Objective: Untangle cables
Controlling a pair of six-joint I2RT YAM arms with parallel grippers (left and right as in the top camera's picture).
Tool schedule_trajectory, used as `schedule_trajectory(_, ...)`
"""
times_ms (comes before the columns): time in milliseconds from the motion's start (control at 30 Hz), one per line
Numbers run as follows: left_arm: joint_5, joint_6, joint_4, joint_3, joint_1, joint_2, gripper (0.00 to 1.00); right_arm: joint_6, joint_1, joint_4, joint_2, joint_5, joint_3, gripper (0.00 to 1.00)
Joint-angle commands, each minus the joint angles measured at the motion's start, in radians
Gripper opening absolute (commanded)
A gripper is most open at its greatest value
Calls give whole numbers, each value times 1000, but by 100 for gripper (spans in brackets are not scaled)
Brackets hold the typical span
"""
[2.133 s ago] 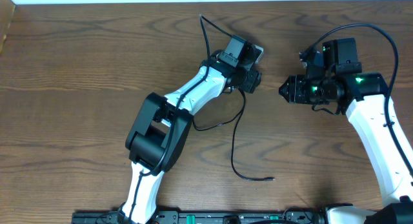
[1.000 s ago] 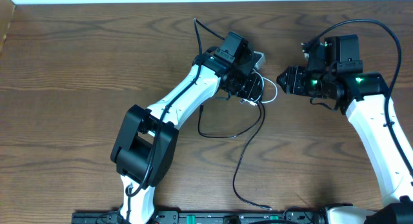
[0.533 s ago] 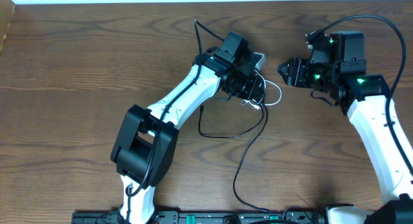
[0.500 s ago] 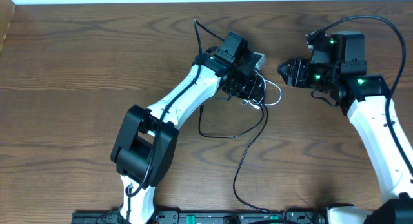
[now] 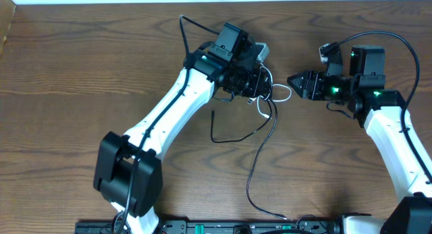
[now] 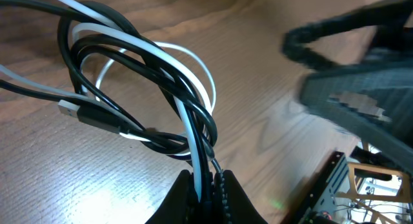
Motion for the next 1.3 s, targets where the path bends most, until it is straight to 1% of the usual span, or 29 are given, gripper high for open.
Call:
schedule_trajectory(0,6,-12,-4,9,3,-16,8,-6,11,35,26,-92,-5,57)
schedule_trajectory(67,6,-11,-2,9,3,-16,6,-3,23,46,37,-108,-5,57)
schedule_trajectory(100,6,-8,0,9,3,-16,7,8,30,47,43,-111,-5,57)
schedule_trajectory(133,6,-8,1,9,5,-16,7,22,39,51,53,-116,-5,53)
schedule_trajectory(167,6,-8,1,9,7,-16,8,32,44,57,60,-127,-5,43)
schedule_trajectory(200,3,-8,0,9,10,-16,7,41,51,65,71,-134,-5,37)
schedule_trajectory(233,-23,-9,-4,9,15,-16,7,50,61,69,79,-138,-5,33)
schedule_trajectory(267,-56,-13,-5,9,19,-16,7,57,66,69,84,-138,-5,32)
schedule_trajectory(367,-155,-79,-11,9,45,-16,7,63,83,64,91,-149,-5,33)
schedule_trajectory(500,-146,-135,9,9,86,-16,8,-16,113,103,95,-185,-5,41)
schedule_trajectory(600,-135,-143,5,9,104,-17,7,-31,127,126,105,-137,-5,40)
schedule_trajectory(633,-119,-143,2,9,109,-18,7,-40,134,139,114,-116,-5,40)
schedule_trajectory(800,19,-143,-3,9,135,-31,7,-148,185,224,182,-156,-5,45)
schedule_trajectory(933,110,-143,-27,9,161,-44,7,-168,205,289,238,-163,-5,53)
schedule_trajectory(1067,257,-143,-40,9,208,-50,7,-165,205,370,274,-235,-5,53)
schedule_trajectory(1167,378,-143,-41,9,240,-50,7,-165,206,376,276,-235,-5,51)
schedule_trajectory(1267,453,-147,-45,9,263,-50,8,-165,206,395,276,-257,-5,50)
